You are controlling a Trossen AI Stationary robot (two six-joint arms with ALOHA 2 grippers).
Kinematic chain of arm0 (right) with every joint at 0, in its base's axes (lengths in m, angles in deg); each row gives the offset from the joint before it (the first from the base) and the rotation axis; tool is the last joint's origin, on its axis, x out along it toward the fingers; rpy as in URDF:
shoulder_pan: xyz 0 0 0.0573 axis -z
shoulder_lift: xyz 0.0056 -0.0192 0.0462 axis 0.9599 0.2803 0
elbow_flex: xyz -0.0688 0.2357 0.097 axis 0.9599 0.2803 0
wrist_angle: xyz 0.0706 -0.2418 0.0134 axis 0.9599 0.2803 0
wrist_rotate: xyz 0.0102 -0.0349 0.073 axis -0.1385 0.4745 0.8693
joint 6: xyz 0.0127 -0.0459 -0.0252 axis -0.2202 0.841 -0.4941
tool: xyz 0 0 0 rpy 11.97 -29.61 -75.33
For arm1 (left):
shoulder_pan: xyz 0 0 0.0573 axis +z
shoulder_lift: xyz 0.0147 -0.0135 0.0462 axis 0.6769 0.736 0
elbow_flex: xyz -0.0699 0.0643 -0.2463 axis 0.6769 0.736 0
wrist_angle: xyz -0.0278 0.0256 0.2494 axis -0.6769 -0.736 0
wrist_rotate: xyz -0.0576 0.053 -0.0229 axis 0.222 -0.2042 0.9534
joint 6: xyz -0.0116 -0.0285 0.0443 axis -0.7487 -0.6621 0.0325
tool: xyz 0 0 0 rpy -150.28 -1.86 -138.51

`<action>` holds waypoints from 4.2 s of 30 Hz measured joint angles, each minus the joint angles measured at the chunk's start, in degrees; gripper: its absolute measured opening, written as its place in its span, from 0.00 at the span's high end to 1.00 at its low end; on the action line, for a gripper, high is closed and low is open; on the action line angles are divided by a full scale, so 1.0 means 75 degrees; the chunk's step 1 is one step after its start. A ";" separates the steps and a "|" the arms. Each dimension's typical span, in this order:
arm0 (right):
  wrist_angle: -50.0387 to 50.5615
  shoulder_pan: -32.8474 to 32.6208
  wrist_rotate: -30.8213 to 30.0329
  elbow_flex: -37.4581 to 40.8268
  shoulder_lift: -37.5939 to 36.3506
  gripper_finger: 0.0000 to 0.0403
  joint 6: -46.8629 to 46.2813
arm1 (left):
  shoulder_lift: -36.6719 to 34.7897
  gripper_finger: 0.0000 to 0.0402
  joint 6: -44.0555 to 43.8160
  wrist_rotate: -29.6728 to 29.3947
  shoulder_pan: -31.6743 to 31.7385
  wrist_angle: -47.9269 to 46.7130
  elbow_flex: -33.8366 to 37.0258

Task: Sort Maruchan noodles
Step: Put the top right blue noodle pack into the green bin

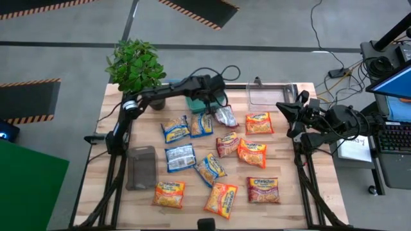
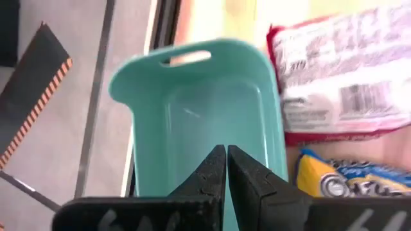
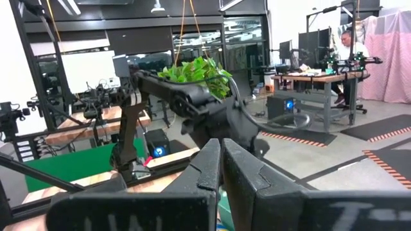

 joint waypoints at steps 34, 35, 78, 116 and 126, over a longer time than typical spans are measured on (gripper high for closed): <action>0.0195 -0.0001 0.0005 0.0003 0.0003 0.98 -0.0189 | -0.1195 0.90 -0.2478 -0.0661 -0.2838 0.0789 0.3249; 0.0195 -0.0001 0.0006 0.0003 0.0003 0.98 -0.0187 | -0.1189 0.87 -0.2644 -0.0655 -0.2841 0.0806 0.3332; 0.0207 0.0000 0.0006 0.0004 0.0009 0.98 -0.0179 | -0.0589 0.77 -0.3682 -0.2098 -0.2730 0.2833 0.4439; 0.0313 0.0001 0.0003 0.0006 0.0012 0.98 -0.0094 | -0.2859 1.00 -0.2986 -0.1774 -0.0510 0.4319 0.2741; 0.0279 0.0001 -0.0003 0.0006 0.0016 0.98 0.0013 | -0.2240 1.00 -0.3828 -0.1405 0.0079 0.4244 0.2746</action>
